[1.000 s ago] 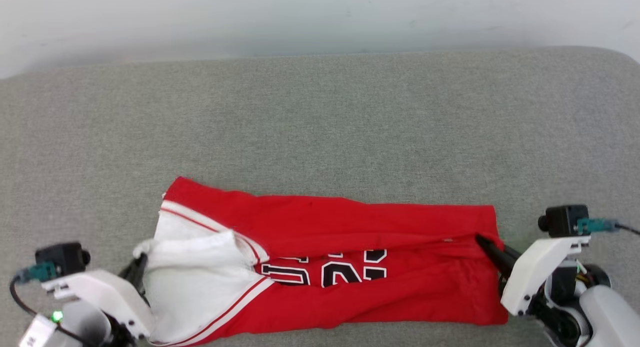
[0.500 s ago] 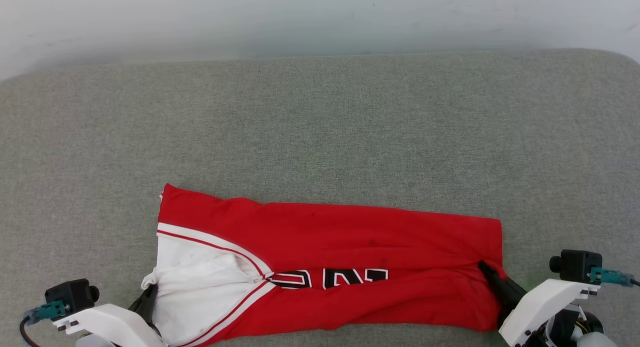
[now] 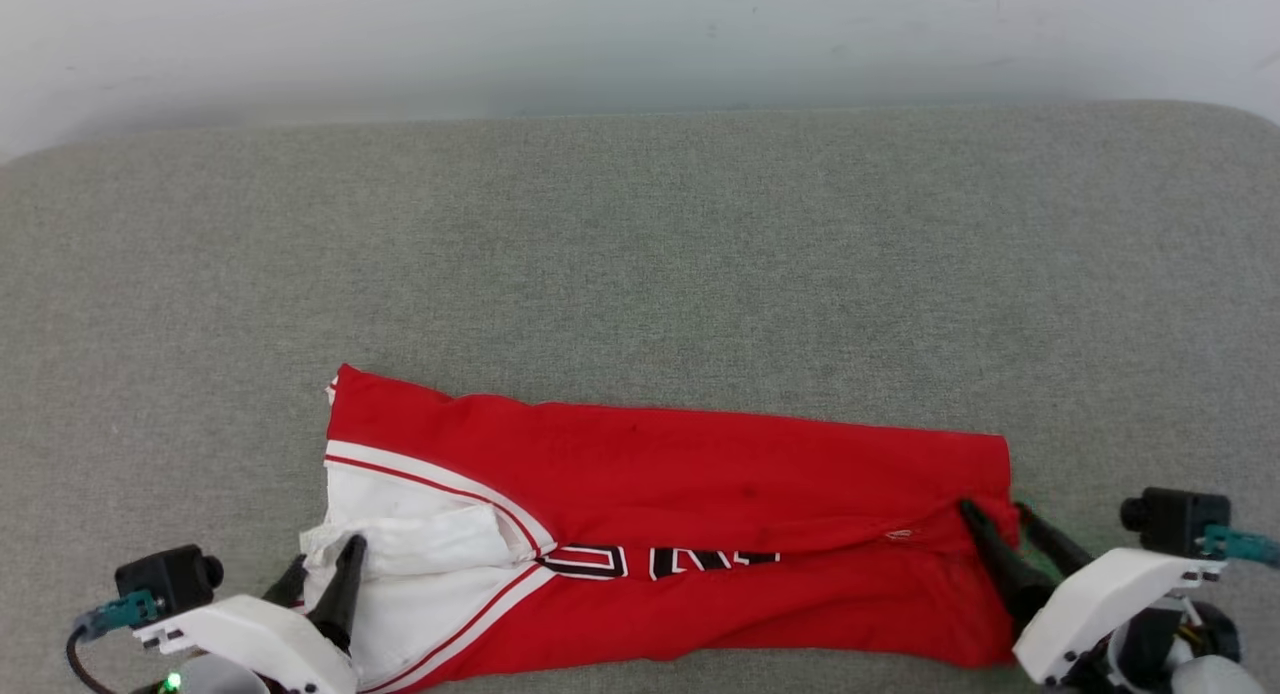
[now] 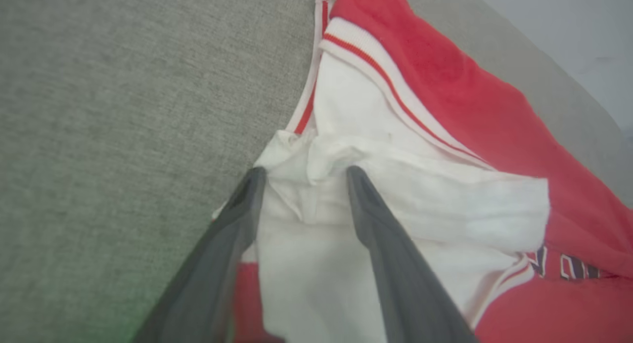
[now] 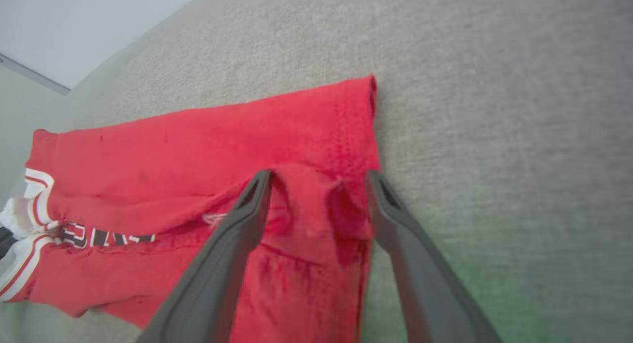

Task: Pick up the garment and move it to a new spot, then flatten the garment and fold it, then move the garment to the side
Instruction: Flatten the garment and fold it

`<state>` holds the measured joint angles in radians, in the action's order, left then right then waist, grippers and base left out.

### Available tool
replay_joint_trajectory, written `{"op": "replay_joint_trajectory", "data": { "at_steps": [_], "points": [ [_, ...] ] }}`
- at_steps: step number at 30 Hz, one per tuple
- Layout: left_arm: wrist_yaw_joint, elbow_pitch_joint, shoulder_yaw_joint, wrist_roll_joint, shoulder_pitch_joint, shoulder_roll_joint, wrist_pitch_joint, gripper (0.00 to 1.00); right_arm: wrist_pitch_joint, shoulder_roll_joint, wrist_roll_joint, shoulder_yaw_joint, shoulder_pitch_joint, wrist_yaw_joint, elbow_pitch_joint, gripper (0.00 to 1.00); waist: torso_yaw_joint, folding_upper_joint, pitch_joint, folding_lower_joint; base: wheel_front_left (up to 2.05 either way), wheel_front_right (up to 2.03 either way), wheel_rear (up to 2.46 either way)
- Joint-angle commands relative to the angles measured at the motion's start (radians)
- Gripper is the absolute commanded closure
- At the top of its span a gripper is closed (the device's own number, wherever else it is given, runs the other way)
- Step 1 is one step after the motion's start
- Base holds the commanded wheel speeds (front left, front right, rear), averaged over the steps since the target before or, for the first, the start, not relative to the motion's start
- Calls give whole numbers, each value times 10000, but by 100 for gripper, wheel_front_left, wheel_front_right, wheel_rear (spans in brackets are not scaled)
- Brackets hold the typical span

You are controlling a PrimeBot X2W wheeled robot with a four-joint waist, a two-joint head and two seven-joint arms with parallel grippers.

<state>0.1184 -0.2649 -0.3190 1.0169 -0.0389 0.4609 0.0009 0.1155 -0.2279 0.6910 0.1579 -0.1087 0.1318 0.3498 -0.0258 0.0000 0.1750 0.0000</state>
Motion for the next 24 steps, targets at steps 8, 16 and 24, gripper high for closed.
{"op": "replay_joint_trajectory", "data": {
  "at_steps": [8, 16, 24],
  "points": [
    [522, 1046, -11, -1334, -749, 72, -1461, 0, 1762, -922, -172, -1130, 129, -15, -1843, 0, 193, 0, -218, 0, 0, 0, 0],
    [1309, 2152, -174, -2743, -1133, 236, -2236, 0, 4666, -1190, -360, -1901, 286, -13, -2145, 0, 481, 0, -75, 0, 0, 0, 0],
    [1907, 3387, -560, -3869, -1301, 166, -2431, 0, 6247, -705, -545, -1461, 346, -15, -2044, 0, 834, 0, 334, 0, 0, 0, 0]
  ]
}}
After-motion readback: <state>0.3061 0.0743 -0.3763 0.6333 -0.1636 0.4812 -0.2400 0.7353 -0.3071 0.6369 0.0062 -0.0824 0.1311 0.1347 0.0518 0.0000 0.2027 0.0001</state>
